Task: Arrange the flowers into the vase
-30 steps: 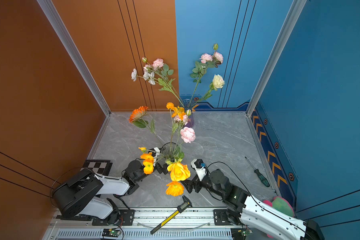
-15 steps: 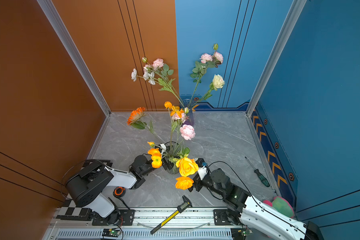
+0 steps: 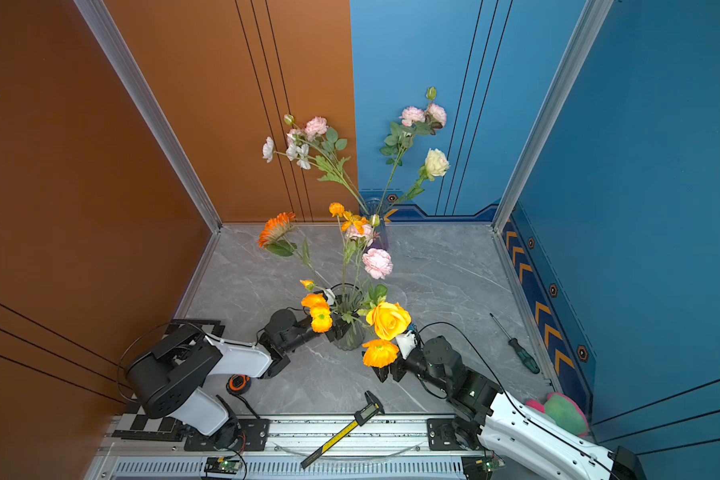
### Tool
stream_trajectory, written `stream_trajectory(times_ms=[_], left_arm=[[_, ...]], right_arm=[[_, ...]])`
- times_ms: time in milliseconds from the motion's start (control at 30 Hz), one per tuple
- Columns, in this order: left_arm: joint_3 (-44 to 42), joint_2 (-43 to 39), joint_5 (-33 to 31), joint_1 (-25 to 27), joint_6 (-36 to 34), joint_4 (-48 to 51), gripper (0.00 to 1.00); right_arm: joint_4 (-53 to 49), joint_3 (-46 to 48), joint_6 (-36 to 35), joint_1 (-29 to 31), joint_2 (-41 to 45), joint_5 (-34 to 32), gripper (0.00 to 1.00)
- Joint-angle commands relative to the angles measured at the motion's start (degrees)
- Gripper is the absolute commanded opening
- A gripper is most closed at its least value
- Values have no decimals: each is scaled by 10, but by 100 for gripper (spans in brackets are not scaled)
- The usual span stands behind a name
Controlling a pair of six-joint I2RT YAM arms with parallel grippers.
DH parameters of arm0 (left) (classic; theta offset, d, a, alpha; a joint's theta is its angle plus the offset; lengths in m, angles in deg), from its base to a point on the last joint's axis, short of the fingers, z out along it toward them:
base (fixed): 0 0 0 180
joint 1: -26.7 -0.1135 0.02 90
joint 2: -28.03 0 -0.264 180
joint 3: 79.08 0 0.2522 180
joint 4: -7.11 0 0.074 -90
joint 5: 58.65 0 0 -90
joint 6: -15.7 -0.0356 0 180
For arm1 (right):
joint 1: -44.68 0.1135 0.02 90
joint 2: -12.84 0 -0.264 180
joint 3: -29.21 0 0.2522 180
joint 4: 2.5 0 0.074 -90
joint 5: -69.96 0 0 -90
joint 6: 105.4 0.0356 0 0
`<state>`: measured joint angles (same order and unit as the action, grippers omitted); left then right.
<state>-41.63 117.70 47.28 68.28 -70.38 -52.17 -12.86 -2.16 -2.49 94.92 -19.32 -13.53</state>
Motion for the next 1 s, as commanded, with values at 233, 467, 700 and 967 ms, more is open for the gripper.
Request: stream_trajectory(times_ms=[233,467,700,967], left_arm=[[15,-107,-29,-9,10,-76,42],[29,-194,2,-47,2,5,42],[67,-289,42,-122,-11,146,42],[118,-351,40,-215,-17,259,42]], right_arm=[[-12,-56,36,-4,-12,10,100],[27,-96,37,0,-69,37,100],[30,-167,-20,2,-147,68,100],[45,-226,-45,1,-206,81,100]])
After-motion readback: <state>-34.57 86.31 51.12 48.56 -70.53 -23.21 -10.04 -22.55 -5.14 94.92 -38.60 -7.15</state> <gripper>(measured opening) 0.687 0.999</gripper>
